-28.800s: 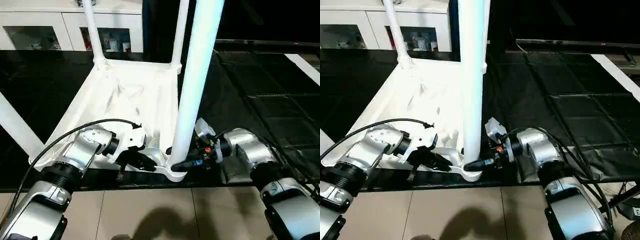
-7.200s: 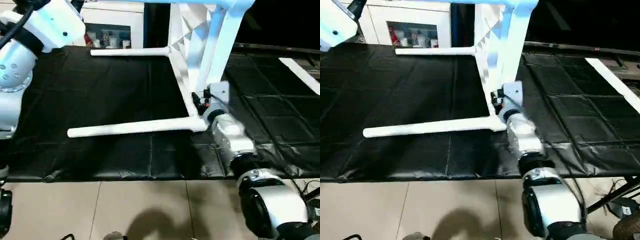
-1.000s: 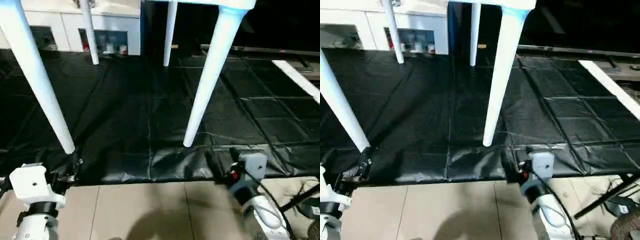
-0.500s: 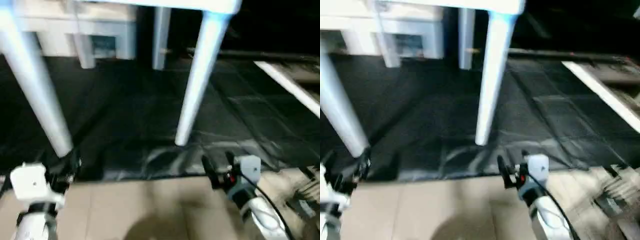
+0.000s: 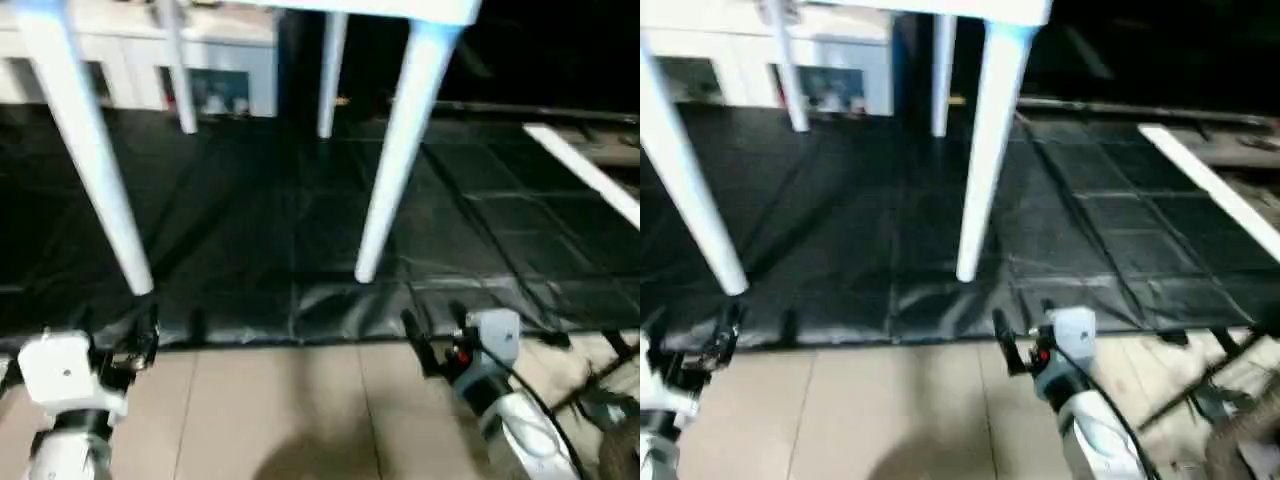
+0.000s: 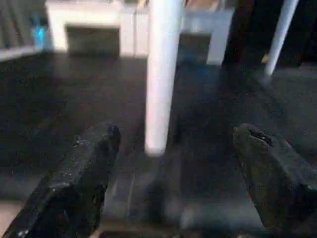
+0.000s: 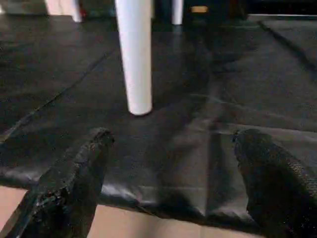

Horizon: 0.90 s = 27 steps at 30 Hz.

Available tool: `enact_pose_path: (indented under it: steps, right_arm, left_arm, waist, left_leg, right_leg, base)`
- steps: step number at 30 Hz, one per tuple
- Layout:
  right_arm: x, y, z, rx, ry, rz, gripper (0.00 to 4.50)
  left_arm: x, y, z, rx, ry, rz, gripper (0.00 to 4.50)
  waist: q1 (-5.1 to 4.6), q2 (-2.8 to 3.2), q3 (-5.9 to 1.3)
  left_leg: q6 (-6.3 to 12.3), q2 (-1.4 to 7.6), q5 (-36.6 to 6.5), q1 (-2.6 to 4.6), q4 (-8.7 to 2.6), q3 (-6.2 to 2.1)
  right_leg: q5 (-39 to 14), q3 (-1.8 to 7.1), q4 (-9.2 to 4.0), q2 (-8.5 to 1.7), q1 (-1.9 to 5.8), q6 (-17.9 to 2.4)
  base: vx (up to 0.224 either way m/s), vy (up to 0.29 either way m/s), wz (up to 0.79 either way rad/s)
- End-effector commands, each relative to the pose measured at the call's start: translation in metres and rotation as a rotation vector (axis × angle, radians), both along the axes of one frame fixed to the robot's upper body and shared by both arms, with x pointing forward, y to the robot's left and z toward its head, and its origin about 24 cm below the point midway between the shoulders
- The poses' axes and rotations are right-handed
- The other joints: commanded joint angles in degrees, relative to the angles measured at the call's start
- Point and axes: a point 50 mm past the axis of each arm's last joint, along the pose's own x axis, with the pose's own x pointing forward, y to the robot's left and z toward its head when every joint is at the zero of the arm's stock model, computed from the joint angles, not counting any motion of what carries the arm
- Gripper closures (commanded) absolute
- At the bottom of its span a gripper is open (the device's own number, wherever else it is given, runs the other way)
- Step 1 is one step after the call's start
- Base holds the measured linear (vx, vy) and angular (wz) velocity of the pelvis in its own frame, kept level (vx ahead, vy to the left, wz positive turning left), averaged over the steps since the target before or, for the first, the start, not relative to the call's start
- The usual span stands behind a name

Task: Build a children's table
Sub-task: Flip table

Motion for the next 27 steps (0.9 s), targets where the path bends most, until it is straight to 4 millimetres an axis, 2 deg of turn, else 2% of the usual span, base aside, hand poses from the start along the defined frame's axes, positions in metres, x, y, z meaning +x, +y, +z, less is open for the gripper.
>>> enact_pose_path:
  steps: [1,2,3,4,5,6,7,8,9,10,11,13,14,15,17,20,21,23,26,27]
  right_arm:
    - [-0.0002,-0.0007,0.001,0.004,0.002,-0.002,0.37]
    - [-0.0002,-0.0007,0.001,0.004,0.002,-0.002,0.37]
    - [-0.0002,-0.0007,0.001,0.004,0.002,-0.002,0.37]
    - [-0.0002,-0.0007,0.001,0.004,0.002,-0.002,0.37]
    - [-0.0002,-0.0007,0.001,0.004,0.002,-0.002,0.37]
    - [-0.0002,-0.0007,0.001,0.004,0.002,-0.002,0.37]
    - [-0.0002,-0.0007,0.001,0.004,0.002,-0.002,0.37]
    - [-0.0002,-0.0007,0.001,0.004,0.002,-0.002,0.37]
    - [-0.0002,-0.0007,0.001,0.004,0.002,-0.002,0.37]
    - [-0.0002,-0.0007,0.001,0.004,0.002,-0.002,0.37]
    - [-0.0002,-0.0007,0.001,0.004,0.002,-0.002,0.37]
    - [-0.0002,-0.0007,0.001,0.004,0.002,-0.002,0.37]
    - [-0.0002,-0.0007,0.001,0.004,0.002,-0.002,0.37]
    - [-0.0002,-0.0007,0.001,0.004,0.002,-0.002,0.37]
    - [-0.0002,-0.0007,0.001,0.004,0.002,-0.002,0.37]
    - [-0.0002,-0.0007,0.001,0.004,0.002,-0.002,0.37]
    - [-0.0002,-0.0007,0.001,0.004,0.002,-0.002,0.37]
    - [-0.0002,-0.0007,0.001,0.004,0.002,-0.002,0.37]
    - [-0.0002,-0.0007,0.001,0.004,0.002,-0.002,0.37]
    - [-0.0002,-0.0007,0.001,0.004,0.002,-0.002,0.37]
  left_arm:
    - [0.0051,-0.0012,0.0045,0.008,-0.02,-0.016,0.36]
    - [0.0051,-0.0012,0.0045,0.008,-0.02,-0.016,0.36]
    - [0.0051,-0.0012,0.0045,0.008,-0.02,-0.016,0.36]
    - [0.0051,-0.0012,0.0045,0.008,-0.02,-0.016,0.36]
    - [0.0051,-0.0012,0.0045,0.008,-0.02,-0.016,0.36]
    - [0.0051,-0.0012,0.0045,0.008,-0.02,-0.016,0.36]
    - [0.0051,-0.0012,0.0045,0.008,-0.02,-0.016,0.36]
    - [0.0051,-0.0012,0.0045,0.008,-0.02,-0.016,0.36]
    - [0.0051,-0.0012,0.0045,0.008,-0.02,-0.016,0.36]
    - [0.0051,-0.0012,0.0045,0.008,-0.02,-0.016,0.36]
    - [0.0051,-0.0012,0.0045,0.008,-0.02,-0.016,0.36]
    - [0.0051,-0.0012,0.0045,0.008,-0.02,-0.016,0.36]
    - [0.0051,-0.0012,0.0045,0.008,-0.02,-0.016,0.36]
    - [0.0051,-0.0012,0.0045,0.008,-0.02,-0.016,0.36]
    - [0.0051,-0.0012,0.0045,0.008,-0.02,-0.016,0.36]
    - [0.0051,-0.0012,0.0045,0.008,-0.02,-0.016,0.36]
    - [0.0051,-0.0012,0.0045,0.008,-0.02,-0.016,0.36]
    - [0.0051,-0.0012,0.0045,0.008,-0.02,-0.016,0.36]
    - [0.0051,-0.0012,0.0045,0.008,-0.02,-0.016,0.36]
    - [0.0051,-0.0012,0.0045,0.008,-0.02,-0.016,0.36]
  waist:
    - [-0.35,0.56,-1.57]
    - [-0.56,0.37,-0.89]
    - [-0.44,1.25,-1.43]
    - [-0.73,0.99,-1.41]
    - [-0.93,1.63,-2.07]
    - [-0.9,1.59,-2.64]
    - [-0.92,1.86,-2.44]
    - [-1.15,1.76,-2.23]
    - [-1.59,1.71,-2.14]
    - [-1.62,1.69,-2.43]
    - [-1.66,1.76,-2.63]
    - [-1.71,1.86,-2.99]
    - [-1.68,1.89,-3.14]
    - [-1.66,1.9,-3.33]
    - [-1.63,1.82,-3.45]
    - [-1.56,1.73,-3.41]
    - [-1.55,1.54,-3.29]
    - [-1.43,1.56,-3.0]
    - [-1.48,1.72,-2.84]
    - [-1.48,1.75,-2.82]
  left_leg:
    - [-1.35,0.94,-13.96,-0.75,-4.03,-1.58]
    - [-2.06,1.1,-17.2,-1.43,-5.12,-1.55]
    - [-2.74,1.31,-21.37,-0.4,-5.59,-1.43]
    - [-2.47,1.36,-21.27,-0.65,-5.88,-1.4]
    - [-1.89,1.71,-16.57,-1.87,-6.72,-1.44]
    - [-1.55,1.8,-12.38,-2.29,-6.61,-1.48]
    - [-0.98,1.92,-12.79,-2.06,-6.8,-1.15]
    - [-1.1,1.84,-15.79,-2.03,-6.96,-1.05]
    - [-2.08,1.67,-19.88,-2.3,-7.09,-1.29]
    - [-2.18,1.66,-19.86,-2.26,-7.04,-1.34]
    - [-1.99,1.79,-18.79,-2.18,-7.0,-1.3]
    - [-1.61,1.87,-15.46,-2.22,-6.84,-1.1]
    - [-1.46,1.91,-14.22,-2.12,-6.73,-1.03]
    - [-1.15,1.87,-11.28,-2.21,-6.52,-0.94]
    - [-0.79,1.71,-7.66,-2.08,-6.09,-0.66]
    - [-0.77,1.73,-8.15,-1.89,-6.08,-0.41]
    - [-0.6,1.75,-9.14,-1.89,-6.2,-0.28]
    - [-0.48,1.88,-12.82,-1.78,-6.53,-0.09]
    - [-1.09,2.03,-15.09,-1.75,-6.75,-0.11]
    - [-1.24,2.06,-15.27,-1.75,-6.8,-0.13]
  right_leg:
    - [-45.94,2.88,-10.98,-4.82,-0.34,-0.15]
    - [-42.13,2.3,-10.37,-3.5,-0.35,0.11]
    - [-35.96,2.14,-10.08,-2.81,-0.68,-0.51]
    - [-32.77,2.3,-9.9,-2.66,-0.39,-1.0]
    - [-21.43,2.28,-8.88,-2.23,1.15,-2.98]
    - [-15.52,2.27,-8.29,-2.15,1.74,-3.33]
    - [-12.81,2.14,-8.46,-1.85,1.25,-3.83]
    - [-15.23,2.13,-8.66,-1.83,1.0,-3.87]
    - [-19.15,2.17,-8.77,-1.99,0.97,-3.67]
    - [-18.86,2.24,-8.77,-2.02,1.08,-3.62]
    - [-15.53,2.45,-8.71,-1.88,0.95,-3.94]
    - [-7.1,2.52,-8.12,-1.55,1.22,-5.12]
    - [-4.6,2.53,-7.94,-1.51,1.29,-5.46]
    - [0.43,2.48,-7.59,-1.44,1.59,-5.98]
    - [6.82,2.46,-7.21,-1.31,1.81,-6.4]
    - [6.85,2.52,-7.27,-1.4,1.88,-6.33]
    - [5.26,2.55,-7.39,-1.45,1.89,-6.15]
    - [-2.77,2.74,-8.05,-1.75,1.62,-5.42]
    - [-8.38,2.88,-8.5,-1.77,1.32,-4.75]
    - [-8.73,2.88,-8.51,-1.73,1.29,-4.65]
  base:
    - [0.0,0.0,0.0]
    - [0.0,0.0,0.0]
    - [0.0,0.0,0.0]
    - [0.0,0.0,0.0]
    - [0.0,0.0,0.0]
    - [0.0,0.0,0.0]
    - [0.0,0.0,0.0]
    - [0.0,0.0,0.0]
    - [0.0,0.0,0.0]
    - [0.055,0.036,-0.09]
    - [0.055,0.036,-0.09]
    - [0.058,0.033,-0.05]
    - [0.058,0.031,-0.04]
    - [0.061,0.025,-0.02]
    - [0.057,0.017,-0.02]
    - [0.0,0.0,0.0]
    - [0.0,0.0,0.0]
    - [0.0,0.0,0.0]
    - [0.0,0.0,0.0]
    - [0.0,0.0,0.0]
